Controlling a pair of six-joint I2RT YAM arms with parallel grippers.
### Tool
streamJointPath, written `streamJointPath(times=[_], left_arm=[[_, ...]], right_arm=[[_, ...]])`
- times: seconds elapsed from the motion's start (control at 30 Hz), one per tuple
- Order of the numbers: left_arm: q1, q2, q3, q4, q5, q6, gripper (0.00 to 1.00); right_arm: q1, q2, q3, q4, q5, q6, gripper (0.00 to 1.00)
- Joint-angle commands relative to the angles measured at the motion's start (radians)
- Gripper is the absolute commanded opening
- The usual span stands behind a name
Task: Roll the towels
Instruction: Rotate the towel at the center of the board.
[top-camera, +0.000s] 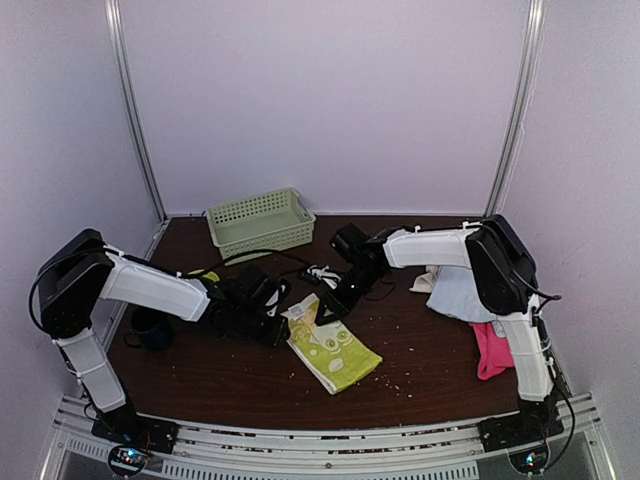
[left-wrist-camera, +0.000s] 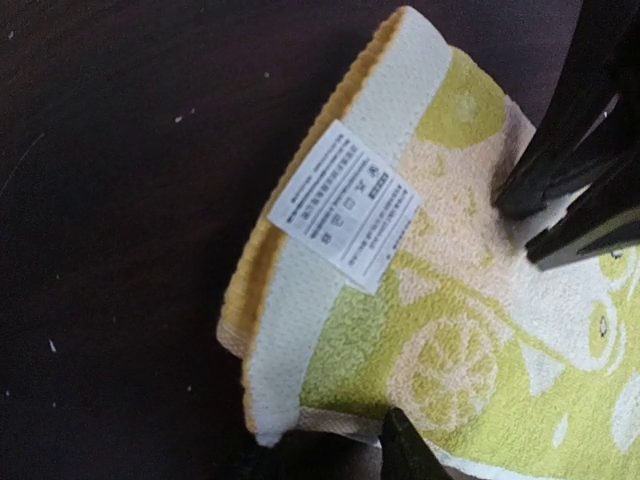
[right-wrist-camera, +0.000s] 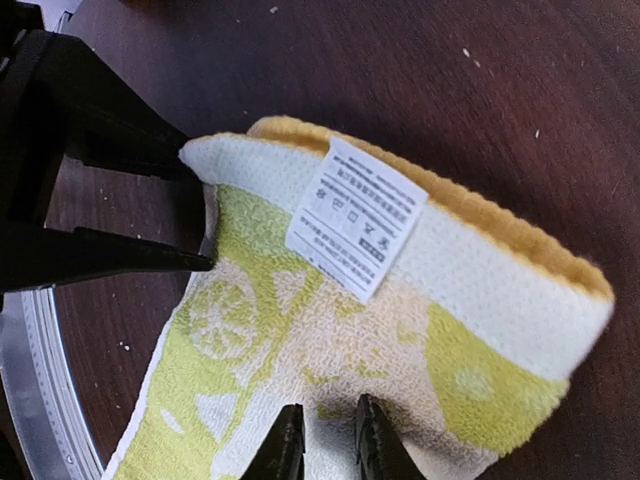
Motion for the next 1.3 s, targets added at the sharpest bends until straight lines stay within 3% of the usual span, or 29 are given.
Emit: streamJointPath(times=[0.0,0.17,0.3,0.43,0.57,0.7,0.83,0.97,1.27], left_arm=[[0.01,0.079,0.071,0.056,-0.043,0.048,0.35],[0.034,0.126,0.132,0.05,-0.076,0.072,0.38],[0.064,0.101,0.161,0.058,-0.126,0.135,0.47],[0.038,-0.001,0.143,0.117,-0.072,0.223,0.58],[-0.121,-0.122,0.082,0.146,-0.213,0.399,0.69],[-0.266,-0.204,0.031,0.119,-0.245,0.521,0.69],[-0.337,-0.23,0.014,0.048,-0.078,0.624,0.66],[-0.386,-0.184,0.056,-0.041,-0.011,0.699,0.64],[-0.424,0.021,0.169,-0.066,0.011,0.804,0.58]], right_arm=[[-0.004,0.0,-0.001,0.031,0.038,0.073,0.2],[-0.038,-0.083,-0.14,0.107,0.141,0.193,0.19],[-0.077,-0.195,-0.302,0.21,0.21,0.285,0.19],[-0.086,-0.197,-0.242,0.188,0.107,0.23,0.2],[-0.088,-0.196,-0.136,0.115,-0.012,0.158,0.23],[-0.113,-0.289,-0.147,0.098,-0.016,0.117,0.28],[-0.176,-0.419,-0.222,0.106,-0.008,0.079,0.31],[-0.217,-0.564,-0.335,0.101,0.028,-0.001,0.32],[-0.271,-0.835,-0.657,0.25,0.046,-0.019,0.34]])
